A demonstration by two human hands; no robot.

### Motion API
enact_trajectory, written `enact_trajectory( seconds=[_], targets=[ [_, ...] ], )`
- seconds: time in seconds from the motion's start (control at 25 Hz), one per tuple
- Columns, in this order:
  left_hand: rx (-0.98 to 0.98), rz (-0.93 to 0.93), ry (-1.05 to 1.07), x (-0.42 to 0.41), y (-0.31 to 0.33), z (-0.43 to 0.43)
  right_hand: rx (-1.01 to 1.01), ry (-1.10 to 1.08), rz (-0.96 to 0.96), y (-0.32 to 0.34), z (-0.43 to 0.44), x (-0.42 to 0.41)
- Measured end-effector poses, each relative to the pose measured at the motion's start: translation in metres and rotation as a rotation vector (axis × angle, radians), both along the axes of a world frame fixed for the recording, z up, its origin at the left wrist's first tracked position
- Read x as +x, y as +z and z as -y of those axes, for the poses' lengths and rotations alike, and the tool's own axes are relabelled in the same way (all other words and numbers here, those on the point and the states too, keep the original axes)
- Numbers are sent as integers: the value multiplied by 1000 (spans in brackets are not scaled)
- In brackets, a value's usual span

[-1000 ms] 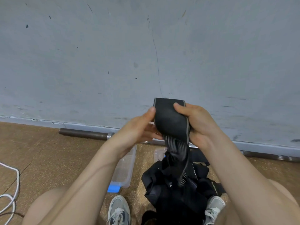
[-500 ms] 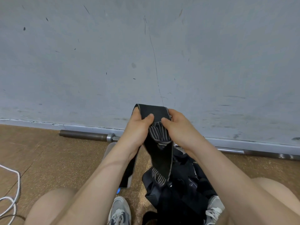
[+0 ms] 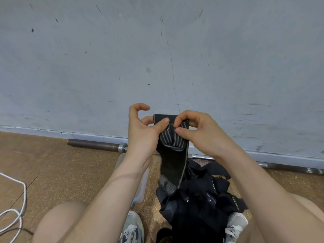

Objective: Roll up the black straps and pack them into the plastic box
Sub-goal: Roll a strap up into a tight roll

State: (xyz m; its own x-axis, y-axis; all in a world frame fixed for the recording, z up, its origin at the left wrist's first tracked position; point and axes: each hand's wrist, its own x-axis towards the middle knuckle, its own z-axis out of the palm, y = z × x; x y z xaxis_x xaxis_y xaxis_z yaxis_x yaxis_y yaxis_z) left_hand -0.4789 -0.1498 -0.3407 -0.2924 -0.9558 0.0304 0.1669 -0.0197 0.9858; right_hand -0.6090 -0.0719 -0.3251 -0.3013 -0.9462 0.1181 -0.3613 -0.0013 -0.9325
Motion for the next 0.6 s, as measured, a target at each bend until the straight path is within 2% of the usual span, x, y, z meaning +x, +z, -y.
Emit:
enact_trajectory(
  seconds=[0.08,0.16,0.28,0.36,0.6],
  targets=[
    [-27,42,-182,1,2,-1,-14,-57,116,2,0,-3],
    [-60,157,-336,3,3,0,19,-107,317,1,0,-4],
    [-109,253,-233,3,1,0,146,53,661,0,-1,-6],
    [-128,253,-226,2,-1,-3,168,133,803,2,-3,-10],
    [-115,170,-316,1,-6,-3,161,94,768,-7,2,-1]
  ],
)
